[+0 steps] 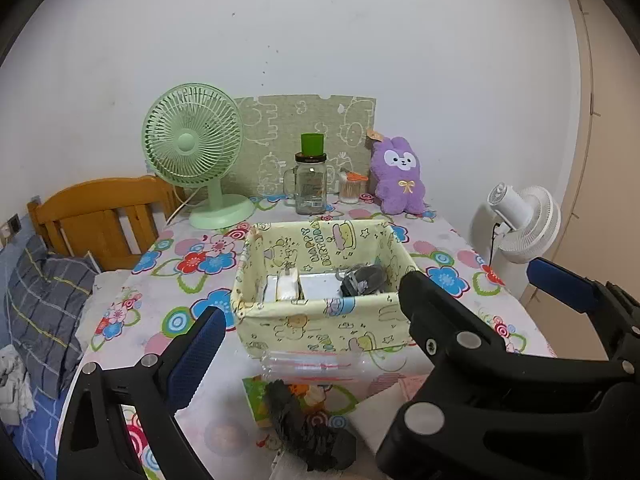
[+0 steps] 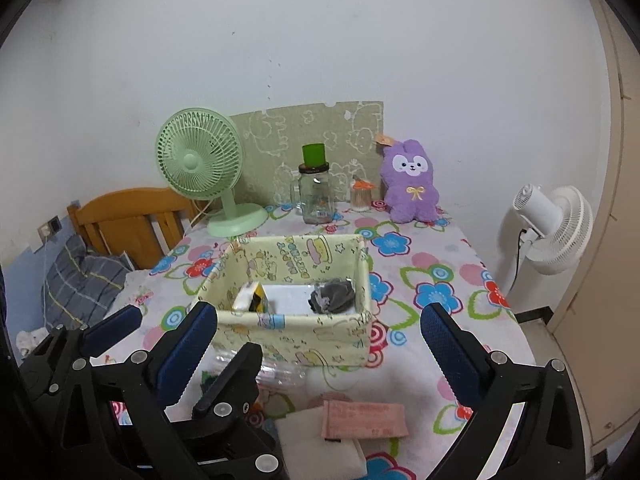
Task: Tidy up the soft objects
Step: 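Withdraw both tools from the box back toward the remaining items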
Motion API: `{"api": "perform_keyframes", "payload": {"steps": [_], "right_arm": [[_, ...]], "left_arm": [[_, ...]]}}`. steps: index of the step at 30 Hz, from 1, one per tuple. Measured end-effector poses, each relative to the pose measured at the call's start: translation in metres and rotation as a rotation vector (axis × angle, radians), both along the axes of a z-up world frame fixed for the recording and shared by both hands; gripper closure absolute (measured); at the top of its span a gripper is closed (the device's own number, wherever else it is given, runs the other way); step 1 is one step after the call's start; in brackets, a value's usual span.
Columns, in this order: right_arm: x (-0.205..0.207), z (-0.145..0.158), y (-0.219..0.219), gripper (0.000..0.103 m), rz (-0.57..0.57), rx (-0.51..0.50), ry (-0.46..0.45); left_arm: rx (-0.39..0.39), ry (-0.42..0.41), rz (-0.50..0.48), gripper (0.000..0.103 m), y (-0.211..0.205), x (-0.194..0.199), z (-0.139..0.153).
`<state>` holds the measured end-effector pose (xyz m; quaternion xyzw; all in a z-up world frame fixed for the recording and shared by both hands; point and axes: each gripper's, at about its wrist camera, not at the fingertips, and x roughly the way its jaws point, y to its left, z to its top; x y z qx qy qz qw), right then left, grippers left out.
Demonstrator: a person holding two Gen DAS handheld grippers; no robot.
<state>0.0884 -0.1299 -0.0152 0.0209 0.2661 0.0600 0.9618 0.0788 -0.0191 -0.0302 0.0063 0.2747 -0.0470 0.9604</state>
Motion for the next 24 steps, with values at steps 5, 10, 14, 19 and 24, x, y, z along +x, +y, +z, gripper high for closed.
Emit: {"api": "perform_keyframes", "payload": {"steps": [5,10,14,19,24], "right_arm": [[-0.012,-0.005,0.0,0.0,-0.008,-0.007,0.003],[-0.023,-0.011,0.001,0.0,0.013,0.012,-0.006],[-0.031,-0.021,0.002,0.0,0.027,0.029,-0.003],[-0.038,-0.035,0.007,0.0,0.043,0.036,0.003],[-0.041,-0.047,0.006,0.0,0.044,0.051,0.013]], "left_arm": [[0.003,-0.011,0.004,0.003,0.0,-0.013,-0.004],[0.004,-0.011,0.006,0.003,0.002,-0.023,-0.009],[0.001,0.004,0.022,0.003,0.005,-0.032,-0.02],[-0.02,0.038,0.05,0.003,0.011,-0.039,-0.035],[-0.026,0.057,0.063,0.003,0.011,-0.043,-0.045]]}}
